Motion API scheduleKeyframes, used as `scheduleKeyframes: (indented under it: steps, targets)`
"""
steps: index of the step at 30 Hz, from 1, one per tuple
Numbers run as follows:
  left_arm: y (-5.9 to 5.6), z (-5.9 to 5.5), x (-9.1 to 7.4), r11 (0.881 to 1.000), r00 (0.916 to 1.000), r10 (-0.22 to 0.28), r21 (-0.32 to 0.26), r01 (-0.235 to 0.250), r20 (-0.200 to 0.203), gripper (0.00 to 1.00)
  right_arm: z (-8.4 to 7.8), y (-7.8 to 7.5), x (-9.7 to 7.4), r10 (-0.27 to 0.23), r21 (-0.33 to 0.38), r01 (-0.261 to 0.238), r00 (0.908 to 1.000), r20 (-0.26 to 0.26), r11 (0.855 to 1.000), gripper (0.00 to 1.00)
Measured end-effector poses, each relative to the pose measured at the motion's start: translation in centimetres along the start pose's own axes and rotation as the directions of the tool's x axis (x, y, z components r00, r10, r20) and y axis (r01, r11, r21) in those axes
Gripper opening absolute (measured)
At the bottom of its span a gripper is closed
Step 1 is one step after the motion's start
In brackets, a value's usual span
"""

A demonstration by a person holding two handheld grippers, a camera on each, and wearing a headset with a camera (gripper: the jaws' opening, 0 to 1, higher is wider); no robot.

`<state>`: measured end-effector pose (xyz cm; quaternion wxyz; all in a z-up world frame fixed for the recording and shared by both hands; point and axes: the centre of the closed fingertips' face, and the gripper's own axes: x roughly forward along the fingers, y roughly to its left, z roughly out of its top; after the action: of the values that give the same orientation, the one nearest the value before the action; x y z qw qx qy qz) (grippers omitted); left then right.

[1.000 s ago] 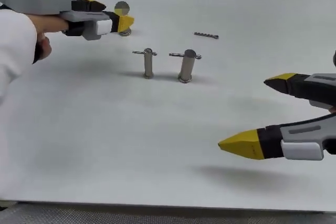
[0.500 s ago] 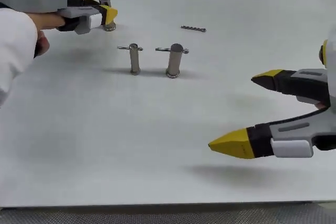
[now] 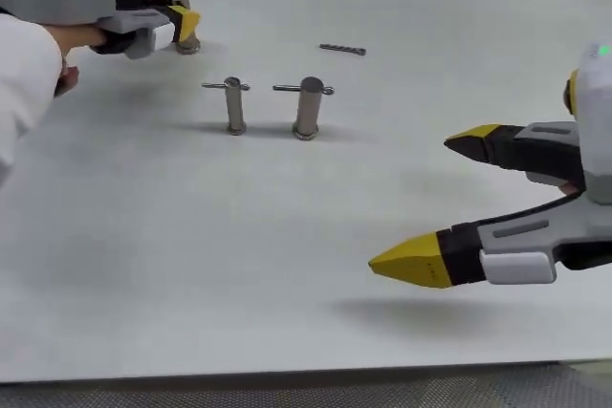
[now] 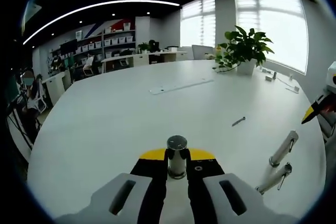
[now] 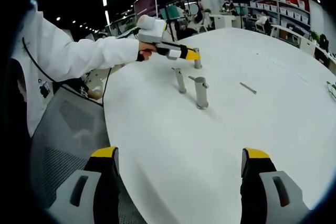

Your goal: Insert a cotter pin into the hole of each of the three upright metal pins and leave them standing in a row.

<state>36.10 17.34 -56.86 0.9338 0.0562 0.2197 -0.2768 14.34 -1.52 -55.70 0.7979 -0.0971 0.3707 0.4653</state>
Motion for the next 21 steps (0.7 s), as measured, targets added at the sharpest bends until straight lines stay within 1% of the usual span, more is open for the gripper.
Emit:
scheduleKeyframes:
  steps: [7, 8, 10, 12, 13, 14, 15, 18, 21]
  targets:
    - [0.2, 0.0, 0.0, 1.0, 1.0, -0.008, -0.002, 0.008, 0.002, 0.1, -0.3, 0.0, 0.0, -0.001, -0.005, 0.001, 1.0, -0.005, 1.0, 0.95]
    - [0.3, -0.1, -0.1, 1.0, 1.0, -0.01, -0.014, 0.01, 0.001, 0.1, -0.2, 0.0, 0.0, -0.001, -0.003, 0.001, 1.0, -0.003, 1.0, 0.95]
    - [0.3, -0.1, -0.2, 1.0, 1.0, -0.009, -0.006, 0.009, 0.0, 0.09, -0.1, 0.1, 0.0, 0.0, -0.002, 0.0, 1.0, -0.001, 1.0, 0.95]
    - [0.3, -0.2, -0.4, 1.0, 0.9999, -0.009, -0.007, 0.009, -0.005, 0.09, 0.1, -0.1, 0.0, -0.012, -0.007, 0.012, 0.9999, -0.001, 1.0, 0.95]
    - [0.3, -0.3, -0.6, 1.0, 0.9999, -0.007, -0.004, 0.007, -0.009, 0.09, 0.1, -0.4, 0.0, -0.025, -0.015, 0.025, 0.9997, 0.0, 1.0, 0.95]
    - [0.3, -0.4, -0.9, 1.0, 0.9999, -0.01, -0.003, 0.01, -0.013, 0.09, 0.1, -0.5, 0.0, -0.026, -0.019, 0.026, 0.9996, -0.002, 0.999, 0.95]
    - [0.3, -0.4, -1.3, 1.0, 0.9998, -0.014, -0.018, 0.013, -0.011, 0.09, 0.2, -0.6, -0.1, -0.023, -0.02, 0.023, 0.9997, -0.002, 1.0, 0.95]
    - [0.2, 0.2, -2.4, 0.999, 0.9999, -0.011, -0.038, 0.011, 0.01, 0.09, 0.6, -0.6, -0.1, -0.019, -0.021, 0.019, 0.9998, 0.007, 1.0, 0.94]
    - [0.0, 0.7, -3.5, 0.999, 0.9997, -0.012, -0.032, 0.012, 0.021, 0.09, 1.0, -0.8, -0.2, -0.026, -0.026, 0.026, 0.9996, 0.013, 0.999, 0.94]
